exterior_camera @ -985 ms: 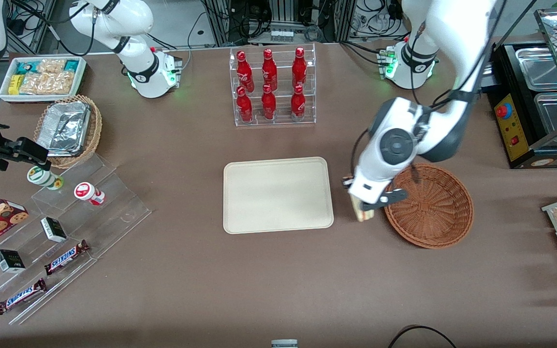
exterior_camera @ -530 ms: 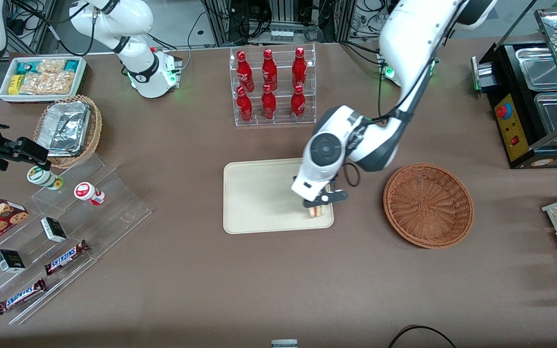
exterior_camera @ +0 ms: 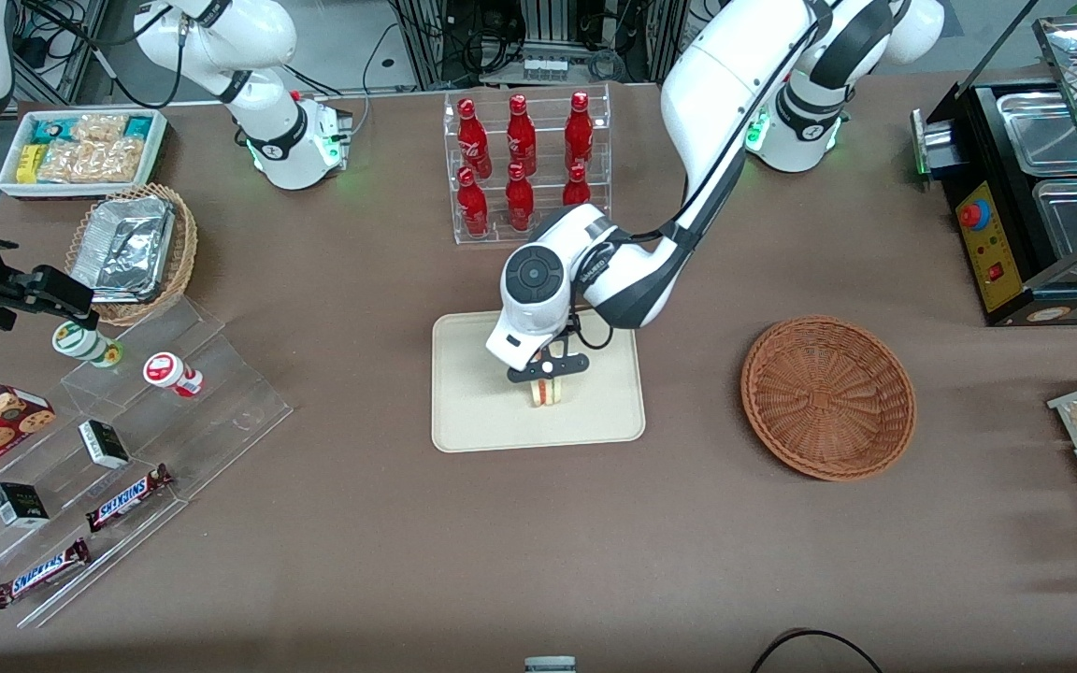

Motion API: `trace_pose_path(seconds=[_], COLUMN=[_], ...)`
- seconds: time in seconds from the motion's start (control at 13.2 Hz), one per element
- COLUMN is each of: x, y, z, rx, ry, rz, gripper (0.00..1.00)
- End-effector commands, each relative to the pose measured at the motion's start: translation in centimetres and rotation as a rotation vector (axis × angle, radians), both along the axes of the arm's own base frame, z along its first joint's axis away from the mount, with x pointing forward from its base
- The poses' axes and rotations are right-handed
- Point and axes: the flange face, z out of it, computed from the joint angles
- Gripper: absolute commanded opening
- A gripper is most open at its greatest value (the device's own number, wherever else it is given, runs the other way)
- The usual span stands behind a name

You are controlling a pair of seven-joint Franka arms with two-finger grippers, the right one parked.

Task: Place sandwich from basket to tray
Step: 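Carry the sandwich with the left gripper over the beige tray, then lower the sandwich onto the tray and open the left gripper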

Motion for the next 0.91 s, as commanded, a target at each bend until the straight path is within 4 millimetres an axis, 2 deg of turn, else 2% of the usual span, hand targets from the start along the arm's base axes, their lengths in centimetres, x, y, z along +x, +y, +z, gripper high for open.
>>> trace_pose_path(seconds=[0.0,0.45,0.61,0.83], x=[0.4,0.8,0.9,1.1], y=[-0.6,-0.3,0.0,0.2], z=[-0.1,-0.3,-1.5,-1.8], rx=[0.011,0.042,0.069,0.075], ry=[-0.031,-0.056,-0.065,-0.065], rz=[0.014,0.06,0.073,0.093], gripper=[0.0,0.0,0.0,0.0])
